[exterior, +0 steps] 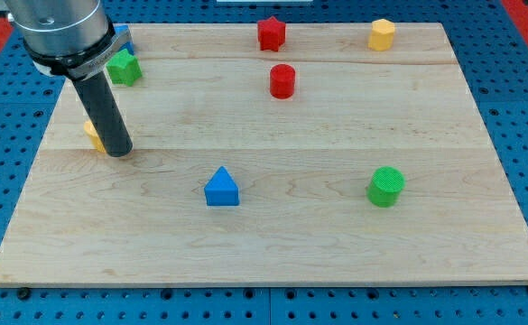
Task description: Push blue triangle parallel to green circle to the center right
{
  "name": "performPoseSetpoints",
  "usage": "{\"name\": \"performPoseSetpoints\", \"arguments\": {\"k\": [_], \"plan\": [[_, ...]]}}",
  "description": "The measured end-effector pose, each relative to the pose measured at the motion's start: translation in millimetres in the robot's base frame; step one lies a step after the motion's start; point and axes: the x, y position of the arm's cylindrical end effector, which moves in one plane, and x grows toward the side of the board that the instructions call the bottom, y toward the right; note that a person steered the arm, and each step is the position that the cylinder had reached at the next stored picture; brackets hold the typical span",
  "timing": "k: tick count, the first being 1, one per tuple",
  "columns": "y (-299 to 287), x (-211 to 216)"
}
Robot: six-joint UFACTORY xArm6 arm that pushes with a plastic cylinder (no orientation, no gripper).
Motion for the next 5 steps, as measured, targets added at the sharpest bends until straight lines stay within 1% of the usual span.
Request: {"name": "performPoseSetpoints", "arguments": {"k": [1, 2, 3, 4, 5], "plan": [[19.0, -8.8], [63.1, -12.2], [79.0, 24.0], [110.5, 58.1], [141.1, 61.8]]}}
